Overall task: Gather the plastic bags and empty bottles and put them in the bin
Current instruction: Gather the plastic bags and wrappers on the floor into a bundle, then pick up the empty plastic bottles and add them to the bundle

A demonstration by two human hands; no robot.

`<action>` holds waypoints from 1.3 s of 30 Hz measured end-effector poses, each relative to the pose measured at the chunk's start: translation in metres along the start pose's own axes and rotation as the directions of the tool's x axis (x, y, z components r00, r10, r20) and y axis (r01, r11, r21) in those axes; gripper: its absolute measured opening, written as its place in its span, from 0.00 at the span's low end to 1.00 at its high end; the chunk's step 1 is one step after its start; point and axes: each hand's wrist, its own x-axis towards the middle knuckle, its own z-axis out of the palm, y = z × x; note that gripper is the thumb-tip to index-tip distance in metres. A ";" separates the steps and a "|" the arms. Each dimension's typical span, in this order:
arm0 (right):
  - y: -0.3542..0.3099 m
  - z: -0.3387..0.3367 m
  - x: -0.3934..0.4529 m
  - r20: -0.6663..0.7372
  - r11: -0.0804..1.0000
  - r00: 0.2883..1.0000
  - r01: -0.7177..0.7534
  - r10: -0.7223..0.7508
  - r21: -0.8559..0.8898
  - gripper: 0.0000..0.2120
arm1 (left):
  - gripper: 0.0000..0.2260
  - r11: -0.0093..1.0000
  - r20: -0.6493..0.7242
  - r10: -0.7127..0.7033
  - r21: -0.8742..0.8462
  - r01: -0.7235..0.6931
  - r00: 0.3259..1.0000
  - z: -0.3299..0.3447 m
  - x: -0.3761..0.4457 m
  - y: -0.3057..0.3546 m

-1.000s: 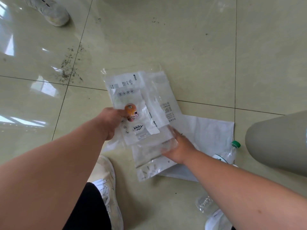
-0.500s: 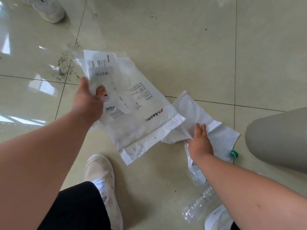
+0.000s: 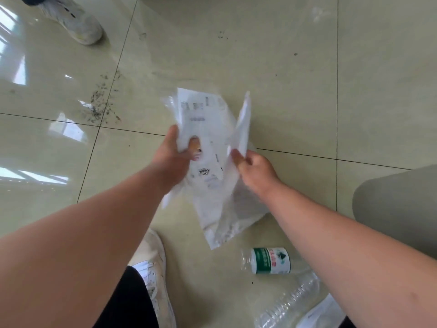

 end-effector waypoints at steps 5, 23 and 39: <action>-0.015 0.033 -0.011 0.076 0.980 0.997 0.038 -0.024 -0.196 0.35 | 0.38 0.963 0.335 0.025 -0.260 0.067 0.942 0.028 -0.010 -0.002; 0.153 -0.027 -0.158 0.745 -0.024 0.563 0.803 0.359 -0.596 0.28 | 0.14 0.904 0.008 0.205 0.382 -0.192 0.979 -0.010 0.002 -0.004; -0.104 -0.136 -0.024 0.583 0.579 0.812 0.464 0.025 -0.671 0.38 | 0.20 0.573 0.626 0.380 0.419 -0.705 0.681 0.013 0.011 0.066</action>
